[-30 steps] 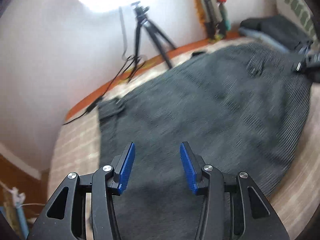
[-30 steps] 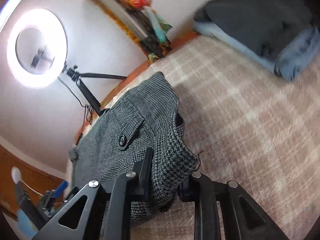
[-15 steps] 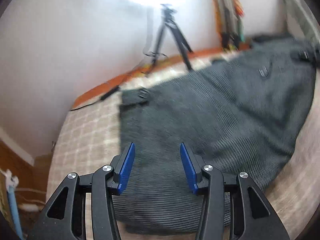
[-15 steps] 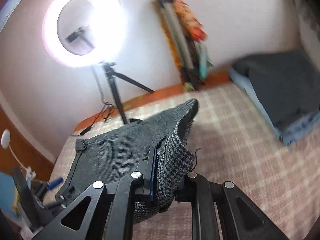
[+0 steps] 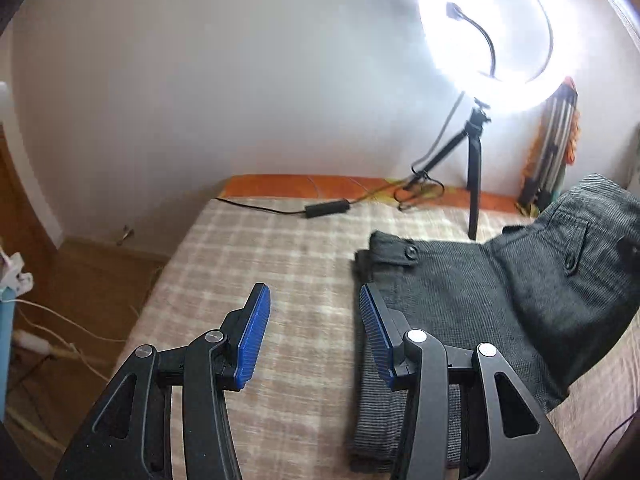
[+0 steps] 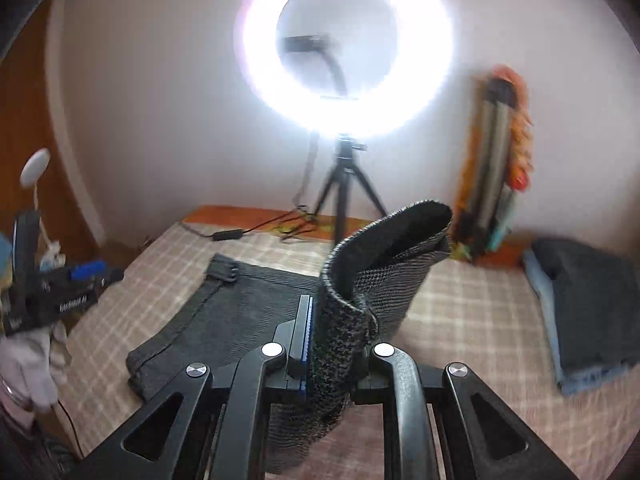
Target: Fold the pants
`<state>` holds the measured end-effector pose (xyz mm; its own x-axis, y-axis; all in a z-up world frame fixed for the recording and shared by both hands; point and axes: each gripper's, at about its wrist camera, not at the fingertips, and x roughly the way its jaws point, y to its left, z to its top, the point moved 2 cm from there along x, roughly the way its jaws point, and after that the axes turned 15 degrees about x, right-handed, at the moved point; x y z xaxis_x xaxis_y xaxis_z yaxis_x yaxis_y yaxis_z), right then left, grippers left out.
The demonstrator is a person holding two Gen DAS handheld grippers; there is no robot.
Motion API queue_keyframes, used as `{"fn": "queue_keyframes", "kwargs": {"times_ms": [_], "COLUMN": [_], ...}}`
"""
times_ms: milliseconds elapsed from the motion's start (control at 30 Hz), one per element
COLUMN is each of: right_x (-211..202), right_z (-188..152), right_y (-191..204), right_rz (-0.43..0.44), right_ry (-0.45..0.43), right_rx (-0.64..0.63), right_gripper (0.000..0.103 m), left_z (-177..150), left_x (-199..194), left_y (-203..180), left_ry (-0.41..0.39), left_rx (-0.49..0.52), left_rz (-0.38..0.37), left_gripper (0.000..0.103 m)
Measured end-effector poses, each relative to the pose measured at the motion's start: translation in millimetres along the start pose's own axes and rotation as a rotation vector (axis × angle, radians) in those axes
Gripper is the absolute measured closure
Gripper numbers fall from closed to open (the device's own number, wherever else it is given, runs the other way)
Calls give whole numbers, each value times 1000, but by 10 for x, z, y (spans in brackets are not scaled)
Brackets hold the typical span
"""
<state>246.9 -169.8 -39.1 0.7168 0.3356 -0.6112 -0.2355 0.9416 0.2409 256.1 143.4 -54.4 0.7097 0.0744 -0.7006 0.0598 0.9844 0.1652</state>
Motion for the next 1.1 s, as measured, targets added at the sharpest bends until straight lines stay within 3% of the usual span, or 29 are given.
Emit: {"fn": "queue_keyframes", "kwargs": {"times_ms": [333,667,967,1067,1100], "right_x": [265,1007,1304,1306,1295], "right_z": [-216,-823,-1148,-1169,-1177], "right_y": [909,1763,1962,1947,1940], "right_rz": [69,93,113,147,171], "right_ry": [58,221,311,334,348], "right_rx": [-203,-417,-480,-467,-461], "right_gripper": [92,93,92,85,77], "left_z": [-40,-85,-87,-80,-80], "left_x": [-165,-250,-235,-220,-213], "left_y": [407,636,704,667,651], "left_ry": [-39,-61,-64,-60,-57], "left_rx": [-115,-175,-187,-177,-172], "left_rz": [9,18,16,14,12], "left_gripper": [57,57,57,57,57]}}
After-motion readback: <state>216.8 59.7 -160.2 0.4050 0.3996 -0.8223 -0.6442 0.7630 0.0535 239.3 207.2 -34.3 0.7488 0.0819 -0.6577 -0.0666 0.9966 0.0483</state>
